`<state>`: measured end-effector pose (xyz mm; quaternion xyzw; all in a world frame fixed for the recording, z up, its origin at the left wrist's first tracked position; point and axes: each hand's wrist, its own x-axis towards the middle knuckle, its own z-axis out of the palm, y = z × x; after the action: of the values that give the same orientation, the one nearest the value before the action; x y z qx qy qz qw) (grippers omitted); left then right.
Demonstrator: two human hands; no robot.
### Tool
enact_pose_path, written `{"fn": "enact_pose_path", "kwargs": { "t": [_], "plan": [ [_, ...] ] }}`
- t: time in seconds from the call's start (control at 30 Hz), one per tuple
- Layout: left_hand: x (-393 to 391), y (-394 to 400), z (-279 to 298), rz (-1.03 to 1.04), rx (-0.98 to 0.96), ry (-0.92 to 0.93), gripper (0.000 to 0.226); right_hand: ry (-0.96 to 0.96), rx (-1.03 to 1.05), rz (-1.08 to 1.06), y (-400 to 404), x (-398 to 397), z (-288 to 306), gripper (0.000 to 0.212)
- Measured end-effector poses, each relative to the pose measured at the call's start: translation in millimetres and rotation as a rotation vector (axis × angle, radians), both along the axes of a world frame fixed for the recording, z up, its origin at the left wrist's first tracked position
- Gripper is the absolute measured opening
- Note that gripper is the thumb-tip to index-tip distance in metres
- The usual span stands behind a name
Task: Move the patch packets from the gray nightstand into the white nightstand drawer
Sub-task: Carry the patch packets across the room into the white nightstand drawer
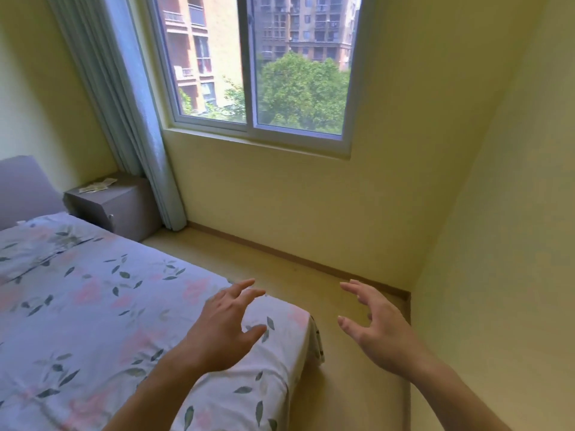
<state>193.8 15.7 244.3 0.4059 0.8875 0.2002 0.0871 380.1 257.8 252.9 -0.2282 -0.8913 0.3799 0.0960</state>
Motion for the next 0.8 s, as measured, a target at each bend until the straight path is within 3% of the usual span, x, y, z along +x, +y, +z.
{"fn": "enact_pose_path", "kwargs": {
  "t": [0.4,0.8],
  "plan": [
    [-124.8,93.0,3.7,0.394,-0.012,0.017,0.060,0.033,0.033,0.381,153.4,-230.8,27.8,0.067],
    [-326.7,294.3,-16.3,0.420,0.016,-0.041,0.059,0.034,0.001,0.363,349.8,-422.9,17.3,0.059]
  ]
}}
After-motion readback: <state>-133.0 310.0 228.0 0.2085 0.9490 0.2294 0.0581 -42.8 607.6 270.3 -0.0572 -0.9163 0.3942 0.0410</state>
